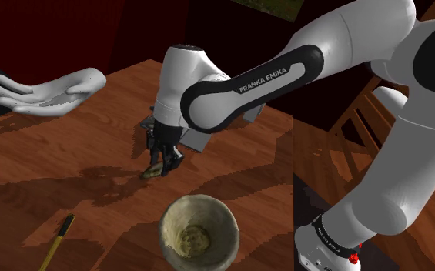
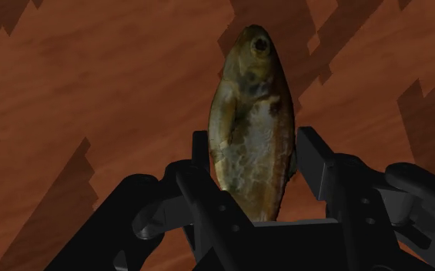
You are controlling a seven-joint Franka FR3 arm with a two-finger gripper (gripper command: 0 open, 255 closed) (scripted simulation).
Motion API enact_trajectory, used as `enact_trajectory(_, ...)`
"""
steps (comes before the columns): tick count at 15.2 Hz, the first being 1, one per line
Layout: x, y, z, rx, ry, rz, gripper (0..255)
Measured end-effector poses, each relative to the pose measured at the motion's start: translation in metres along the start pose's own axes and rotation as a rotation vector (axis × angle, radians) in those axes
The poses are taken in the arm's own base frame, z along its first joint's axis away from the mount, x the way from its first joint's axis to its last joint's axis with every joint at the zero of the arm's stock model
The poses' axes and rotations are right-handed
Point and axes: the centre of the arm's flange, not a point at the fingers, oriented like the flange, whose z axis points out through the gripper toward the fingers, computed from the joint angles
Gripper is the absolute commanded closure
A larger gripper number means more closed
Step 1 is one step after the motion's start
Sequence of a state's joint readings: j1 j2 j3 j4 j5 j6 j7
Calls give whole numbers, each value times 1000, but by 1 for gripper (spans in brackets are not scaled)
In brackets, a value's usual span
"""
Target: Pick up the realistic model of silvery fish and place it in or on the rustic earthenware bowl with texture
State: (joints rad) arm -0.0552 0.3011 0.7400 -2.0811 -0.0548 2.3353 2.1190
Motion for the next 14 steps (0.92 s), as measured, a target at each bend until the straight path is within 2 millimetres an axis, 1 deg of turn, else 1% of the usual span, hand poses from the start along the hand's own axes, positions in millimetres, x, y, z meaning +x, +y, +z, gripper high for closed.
enact_trajectory(14, -11, 4, -72, 0, 0, 0, 255)
